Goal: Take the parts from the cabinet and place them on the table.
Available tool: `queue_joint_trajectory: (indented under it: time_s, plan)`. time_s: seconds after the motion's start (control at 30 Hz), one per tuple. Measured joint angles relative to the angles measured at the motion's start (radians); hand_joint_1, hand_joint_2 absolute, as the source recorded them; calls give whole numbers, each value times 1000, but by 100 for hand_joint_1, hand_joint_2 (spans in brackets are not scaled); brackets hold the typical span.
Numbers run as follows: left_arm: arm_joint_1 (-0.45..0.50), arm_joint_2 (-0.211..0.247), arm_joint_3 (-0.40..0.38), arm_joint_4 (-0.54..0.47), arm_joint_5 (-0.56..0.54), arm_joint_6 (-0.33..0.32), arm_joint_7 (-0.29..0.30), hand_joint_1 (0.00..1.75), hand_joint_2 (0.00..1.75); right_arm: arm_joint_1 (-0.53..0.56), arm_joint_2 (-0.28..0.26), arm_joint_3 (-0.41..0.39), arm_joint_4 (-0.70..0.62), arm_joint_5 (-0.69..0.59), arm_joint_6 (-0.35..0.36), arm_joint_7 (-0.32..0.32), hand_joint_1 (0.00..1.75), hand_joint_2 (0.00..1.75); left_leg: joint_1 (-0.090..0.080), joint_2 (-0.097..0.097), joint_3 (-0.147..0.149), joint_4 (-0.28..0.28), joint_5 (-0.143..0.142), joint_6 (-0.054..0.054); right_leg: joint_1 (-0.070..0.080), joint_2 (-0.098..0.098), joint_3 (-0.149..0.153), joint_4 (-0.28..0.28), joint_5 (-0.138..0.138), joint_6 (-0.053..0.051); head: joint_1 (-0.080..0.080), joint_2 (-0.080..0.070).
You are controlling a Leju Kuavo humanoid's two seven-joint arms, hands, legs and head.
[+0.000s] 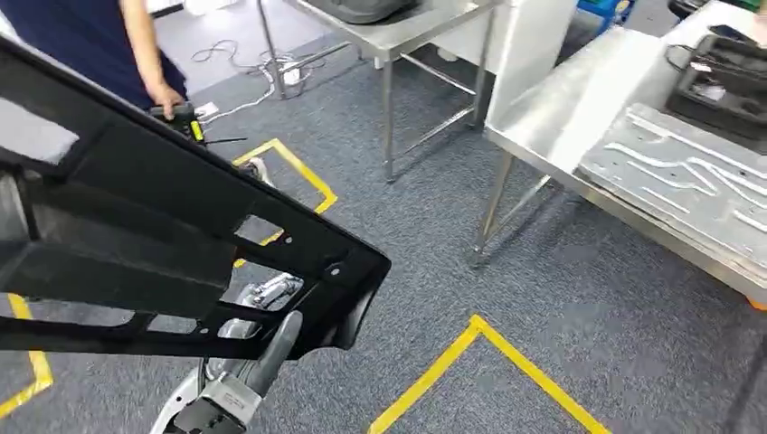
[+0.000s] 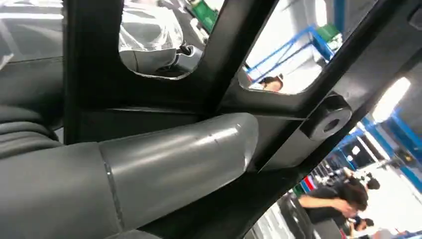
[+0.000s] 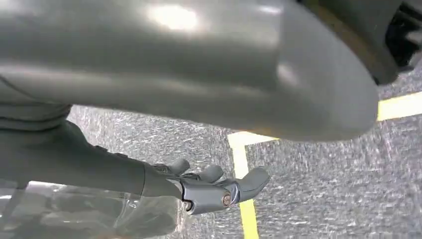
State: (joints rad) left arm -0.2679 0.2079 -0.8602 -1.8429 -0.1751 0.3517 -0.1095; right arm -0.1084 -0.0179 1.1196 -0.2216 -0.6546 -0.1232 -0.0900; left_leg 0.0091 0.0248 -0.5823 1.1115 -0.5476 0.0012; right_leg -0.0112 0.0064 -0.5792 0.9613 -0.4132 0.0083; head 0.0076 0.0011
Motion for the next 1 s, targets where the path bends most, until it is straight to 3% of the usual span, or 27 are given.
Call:
queue_joint_trajectory:
  time_s: [0.03, 0.07, 0.1, 0.13, 0.2, 0.23, 0.27, 0.33, 0.37, 0.4, 0.43, 0.47, 0.5, 0.57, 0.6, 0.63, 0.7, 0.73, 0.77, 0.8, 0.9, 0.93, 0.97, 1.0]
  plan:
    - [1, 0, 0, 0, 0, -2, 0, 175, 0, -2, 2, 0, 0, 0, 0, -1, 0, 0, 0, -9, -46, 93, -36, -2, 1, 13, -2, 0, 1, -1, 0, 0]
    - [1, 0, 0, 2, 2, -3, 0, 175, 0, -1, 2, 0, 0, 0, -2, -2, 0, 0, 0, -14, -80, 158, -54, -3, 1, 25, -4, 0, 2, -2, -1, 0]
    - [1, 0, 0, 3, 5, -6, 0, 175, 0, 1, 2, 0, 0, 0, -3, -2, 0, 0, 0, -15, -94, 178, -47, -3, 1, 39, -4, 1, 2, -3, -1, 0]
    - [0, 0, 0, 5, 8, -7, -2, 175, 0, 2, 2, 0, 0, -1, -5, -3, 0, 0, 0, -15, -82, 148, -21, -2, 1, 52, -4, 1, 3, -2, -1, 0]
    - [-6, 0, 0, 6, 15, -8, -2, 175, 0, 2, 2, 0, 0, -3, -9, -3, 0, 0, 1, -31, -1, -31, 75, 6, 1, 82, -1, 1, 5, 0, -1, 0]
    - [-9, 0, 0, 6, 16, -10, -2, 175, 0, 2, 3, 0, 0, -3, -10, -4, 0, 0, 3, -69, 43, -127, 114, 11, 0, 94, -1, 1, 6, 2, -1, 0]
    - [-12, 0, 0, 7, 19, -10, -3, 175, 0, 0, 4, 0, 0, -3, -13, -4, 0, 0, 3, -103, 56, -159, 100, 17, 7, 103, -6, 3, 8, 7, -1, 0]
    - [-14, 0, 0, 8, 24, -12, -6, 175, 0, 2, 4, 0, 0, -3, -13, -5, 0, 0, -4, -84, 50, -158, 103, 21, 0, 119, -14, 2, 11, 17, -1, 0]
    - [-18, -1, 0, 10, 25, -13, -7, 175, 0, 5, 4, 0, 0, 2, -12, -5, 0, 0, -8, -77, 51, -157, 104, 26, -3, 128, -15, -2, 15, 24, -1, 0]
    - [-22, -3, 0, 11, 25, -14, -10, 175, 0, 7, 4, 0, 0, 5, -12, -6, 0, 0, 1, -66, 58, -167, 113, 37, 1, 138, -21, -3, 17, 33, -1, 0]
    - [-27, -5, 0, 11, 26, -14, -11, 175, 0, 8, 3, 0, 0, 7, -12, -8, 0, 0, 2, -52, 59, -173, 119, 44, -3, 102, -23, 12, 6, 33, -1, 0]
    - [-27, -7, 0, 11, 26, -15, -14, 175, 0, 7, 3, 0, 0, 10, -12, -7, 0, 0, 2, -41, 60, -174, 120, 50, 3, 50, -43, 54, -26, 37, 4, 0]
    - [-26, -7, 0, 11, 31, -15, -14, 175, 0, 3, 3, 1, 0, 13, -12, -5, 0, 0, 1, -27, 60, -174, 120, 51, 2, 26, -78, 128, -68, 40, 5, 0]
    - [-21, -8, -1, 13, 36, -16, -13, 175, 0, 1, 3, 1, 0, 9, -11, -1, 0, 0, -1, 3, 59, -174, 118, 53, -1, 10, -157, 292, -132, 46, 4, 0]
    - [-19, -8, -2, 15, 36, -16, -13, 175, 0, 2, 3, 1, 0, 5, -8, -1, 0, 0, -1, 18, 59, -173, 117, 53, -2, 9, -176, 331, -135, 49, 5, 0]
    - [-17, -8, -3, 16, 36, -16, -13, 175, 0, 3, 2, 1, 0, 5, -6, -1, 0, 0, -1, 31, 60, -173, 115, 52, -4, 8, -168, 313, -117, 51, 5, 0]
    - [-14, -9, -4, 16, 35, -13, -14, 175, 0, 3, 0, 1, 0, 7, -3, -5, 0, 0, 0, 53, 62, -172, 111, 46, -7, -13, -86, 160, -42, 53, 5, 0]
    - [-11, -10, -4, 16, 35, -10, -14, 175, 0, 2, -1, 1, 0, 14, 1, -6, 0, 0, -1, 61, 67, -171, 107, 41, -7, -51, -33, 68, -8, 52, 5, 0]
    - [-6, -12, -5, 16, 36, -9, -14, 175, 0, -1, 0, 2, 0, 19, 3, -9, 0, 0, -8, 72, 69, -169, 102, 34, -3, -101, -4, 10, -11, 49, 6, 0]
    - [-4, -12, -5, 16, 43, -8, -15, 175, 0, -4, 0, 2, 0, 21, 4, -11, 0, 0, -14, 81, 70, -166, 97, 28, 1, -82, -6, 9, -5, 37, 3, 0]
    - [0, -15, -7, 17, 52, -8, -15, 175, 0, -2, 0, 3, 0, 25, 6, -12, 0, 0, -10, 113, 77, -170, 94, 13, 6, -48, -13, 9, -5, 19, 2, 0]
    - [0, -16, -7, 17, 56, -7, -16, 175, 0, 0, 0, 3, 0, 27, 9, -10, 0, 0, -7, 111, 71, -166, 85, 4, -1, -36, -10, 6, 0, 10, 2, 0]
    - [1, -16, -8, 17, 56, -8, -17, 175, 0, 0, 0, 4, 0, 27, 13, -3, 0, 0, 0, 53, 63, -134, 61, -1, -1, -24, -11, 6, 0, 8, 1, 0]
    - [4, -16, -8, 17, 57, -7, -17, 175, 0, -2, 0, 5, 0, 27, 18, 6, 0, 0, 2, 15, 33, -66, 23, -2, -2, -17, -12, 6, 2, 0, 0, 0]
